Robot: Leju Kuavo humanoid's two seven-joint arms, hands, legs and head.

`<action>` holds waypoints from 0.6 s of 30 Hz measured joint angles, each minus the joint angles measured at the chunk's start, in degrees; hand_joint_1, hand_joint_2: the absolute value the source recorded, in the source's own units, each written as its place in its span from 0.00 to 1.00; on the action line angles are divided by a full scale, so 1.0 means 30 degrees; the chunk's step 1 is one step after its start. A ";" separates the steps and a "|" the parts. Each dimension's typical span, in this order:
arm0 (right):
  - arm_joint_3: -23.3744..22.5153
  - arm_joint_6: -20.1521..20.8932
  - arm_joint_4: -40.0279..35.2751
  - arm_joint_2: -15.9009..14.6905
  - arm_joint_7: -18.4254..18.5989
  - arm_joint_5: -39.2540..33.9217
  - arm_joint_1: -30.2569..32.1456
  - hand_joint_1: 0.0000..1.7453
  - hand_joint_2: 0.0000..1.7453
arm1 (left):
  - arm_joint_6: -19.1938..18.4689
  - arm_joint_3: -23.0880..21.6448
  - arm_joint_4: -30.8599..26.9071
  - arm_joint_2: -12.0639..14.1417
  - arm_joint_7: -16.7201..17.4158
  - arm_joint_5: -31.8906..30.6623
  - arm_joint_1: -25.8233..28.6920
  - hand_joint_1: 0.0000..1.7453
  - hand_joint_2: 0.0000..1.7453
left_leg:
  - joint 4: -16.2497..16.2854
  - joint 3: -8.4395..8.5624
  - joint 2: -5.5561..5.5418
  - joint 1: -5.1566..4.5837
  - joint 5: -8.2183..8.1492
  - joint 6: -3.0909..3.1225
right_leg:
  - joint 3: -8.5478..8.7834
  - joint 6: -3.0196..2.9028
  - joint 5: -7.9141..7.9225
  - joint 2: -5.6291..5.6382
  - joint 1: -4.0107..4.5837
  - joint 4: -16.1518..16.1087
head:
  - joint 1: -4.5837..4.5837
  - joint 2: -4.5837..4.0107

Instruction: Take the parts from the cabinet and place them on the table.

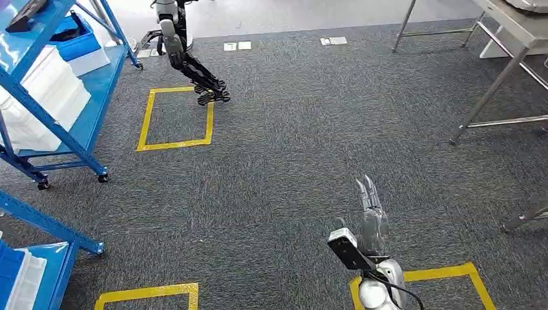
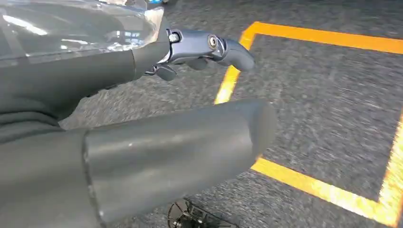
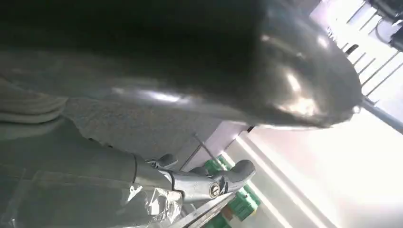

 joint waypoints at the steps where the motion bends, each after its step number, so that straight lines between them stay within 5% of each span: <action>1: 0.0000 0.0015 0.0000 0.0000 -0.0029 -0.0044 -0.0005 0.00 0.00 | 0.0000 0.0000 -0.0007 0.0007 0.0015 0.0000 0.0006 0.00 0.00 | -0.1240 0.0653 0.0039 -0.0016 0.0732 0.0113 | 0.0031 -0.0026 -0.0024 -0.0188 0.0042 0.0000 | 0.0000 0.0000; 2: 0.0000 0.0065 0.0000 0.0000 -0.0073 -0.0095 -0.0013 0.00 0.00 | 0.0000 0.0000 -0.0007 0.0029 0.0015 0.0000 -0.0008 0.00 0.00 | -0.3051 0.1635 0.0229 -0.0068 0.1562 0.0272 | 0.0079 -0.0048 -0.0049 -0.0370 0.0077 -0.0001 | 0.0000 0.0000; 3: 0.0000 0.0110 0.0000 0.0000 -0.0117 -0.0161 -0.0043 0.00 0.00 | 0.0000 0.0000 -0.0007 0.0037 0.0015 0.0000 -0.0025 0.00 0.00 | -0.4781 0.2646 0.0836 -0.0206 0.2168 0.0507 | 0.0133 -0.0072 -0.0074 -0.0536 0.0109 -0.0002 | 0.0000 0.0000; 4: 0.0000 0.0131 0.0007 0.0000 -0.0160 -0.0263 -0.0077 0.00 0.00 | 0.0022 0.0000 -0.0007 0.0073 0.0022 -0.0007 -0.0087 0.00 0.00 | -0.5289 0.2878 0.1419 -0.0388 0.1925 0.0601 | 0.0153 0.0025 -0.0144 -0.0668 0.0244 0.0007 | 0.0022 0.0000; 8: 0.0000 0.0146 0.0073 -0.0051 -0.0343 -0.0437 -0.0234 0.00 0.00 | 0.0087 0.0000 -0.0007 0.0109 0.0029 -0.0007 -0.0072 0.00 0.00 | -0.5722 0.2926 0.0673 -0.0524 0.2138 0.0866 | 0.0400 0.0304 -0.0223 -0.1330 0.0245 -0.0164 | 0.0015 0.0000; 9: -0.0021 0.0146 0.0088 -0.0131 -0.0364 -0.0445 -0.0268 0.00 0.00 | 0.0087 0.0000 0.0000 0.0038 0.0044 -0.0007 -0.0045 0.00 0.00 | -0.6029 0.3279 0.0509 -0.0277 0.2387 0.0857 | 0.0186 0.0402 -0.0379 -0.0733 0.0192 0.0163 | 0.0015 0.0000; 11: -0.0036 0.0146 0.0117 -0.0197 -0.0415 -0.0467 -0.0275 0.00 0.00 | 0.0131 0.0000 0.0000 0.0044 0.0058 -0.0007 -0.0110 0.00 0.00 | -0.6182 0.3320 0.0159 -0.0207 0.2470 0.1027 | -0.0725 0.0226 -0.1439 0.0509 0.0097 0.2322 | 0.0037 0.0000; 13: -0.0088 0.0146 0.0226 -0.0284 -0.0415 -0.0510 -0.0129 0.00 0.00 | 0.0131 0.0000 0.0000 0.0014 0.0058 -0.0007 -0.0125 0.00 0.00 | -0.6169 0.3294 -0.0330 -0.0178 0.2470 0.1024 | -0.2160 0.0230 -0.2424 0.0732 -0.0025 0.5169 | 0.0088 0.0000; 14: -0.0109 0.0146 0.0284 -0.0328 -0.0415 -0.0525 -0.0102 0.00 0.00 | 0.0131 0.0000 0.0000 0.0000 0.0058 -0.0007 -0.0108 0.00 0.00 | -0.6156 0.3295 -0.0557 -0.0173 0.2467 0.1015 | -0.2563 0.0367 -0.2514 0.0748 -0.0071 0.5864 | 0.0073 0.0000; 16: -0.0124 0.0146 0.0364 -0.0408 -0.0481 -0.0583 -0.0120 0.00 0.00 | 0.0131 0.0000 0.0007 -0.0065 0.0116 0.0015 -0.0065 0.00 0.00 | -0.6117 0.3342 -0.1033 -0.0092 0.2446 0.0938 | -0.2070 0.0832 -0.1667 0.0772 -0.0238 0.4469 | 0.0066 0.0000; 18: -0.0124 0.0146 0.0408 -0.0474 -0.0612 -0.0656 -0.0124 0.00 0.00 | 0.0146 0.0000 0.0000 -0.0073 0.0117 0.0015 -0.0076 0.00 0.00 | -0.5915 0.3366 -0.1521 0.0072 0.2303 0.0667 | -0.0326 0.1483 -0.0051 0.1353 -0.0550 0.0698 | 0.0087 0.0000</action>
